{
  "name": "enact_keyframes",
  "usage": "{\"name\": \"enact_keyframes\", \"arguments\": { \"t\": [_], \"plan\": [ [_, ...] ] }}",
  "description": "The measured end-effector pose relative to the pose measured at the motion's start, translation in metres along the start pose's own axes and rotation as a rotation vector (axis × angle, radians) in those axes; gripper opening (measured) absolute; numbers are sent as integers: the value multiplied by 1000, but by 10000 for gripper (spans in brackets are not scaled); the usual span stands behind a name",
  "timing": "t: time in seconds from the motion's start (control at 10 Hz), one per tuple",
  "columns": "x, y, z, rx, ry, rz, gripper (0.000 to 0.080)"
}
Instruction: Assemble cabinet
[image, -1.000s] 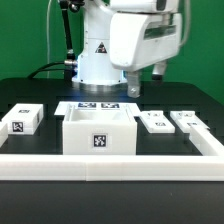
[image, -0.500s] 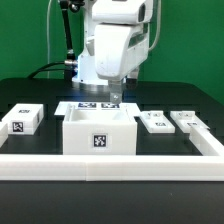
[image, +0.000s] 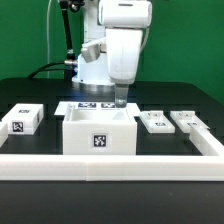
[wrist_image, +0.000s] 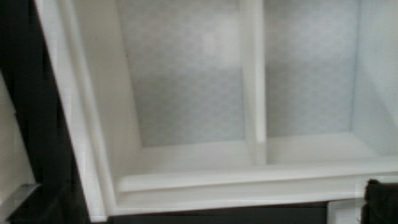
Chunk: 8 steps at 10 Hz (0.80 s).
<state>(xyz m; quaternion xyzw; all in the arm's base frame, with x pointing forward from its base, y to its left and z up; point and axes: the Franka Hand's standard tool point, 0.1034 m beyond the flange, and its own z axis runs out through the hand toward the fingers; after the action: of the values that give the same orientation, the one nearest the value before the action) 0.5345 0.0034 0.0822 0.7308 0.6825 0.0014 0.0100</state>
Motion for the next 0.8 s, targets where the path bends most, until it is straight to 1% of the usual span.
{"name": "enact_keyframes", "arguments": {
  "t": [0.2, 0.3, 0.5, 0.6, 0.8],
  "plan": [
    [0, 0, 0, 0, 0, 4, 798],
    [0, -3, 1, 0, 0, 3, 798],
    [-1, -22, 10, 12, 2, -6, 798],
    [-3, -30, 14, 7, 5, -11, 798],
    [-8, -49, 23, 23, 6, -25, 798]
  ]
}}
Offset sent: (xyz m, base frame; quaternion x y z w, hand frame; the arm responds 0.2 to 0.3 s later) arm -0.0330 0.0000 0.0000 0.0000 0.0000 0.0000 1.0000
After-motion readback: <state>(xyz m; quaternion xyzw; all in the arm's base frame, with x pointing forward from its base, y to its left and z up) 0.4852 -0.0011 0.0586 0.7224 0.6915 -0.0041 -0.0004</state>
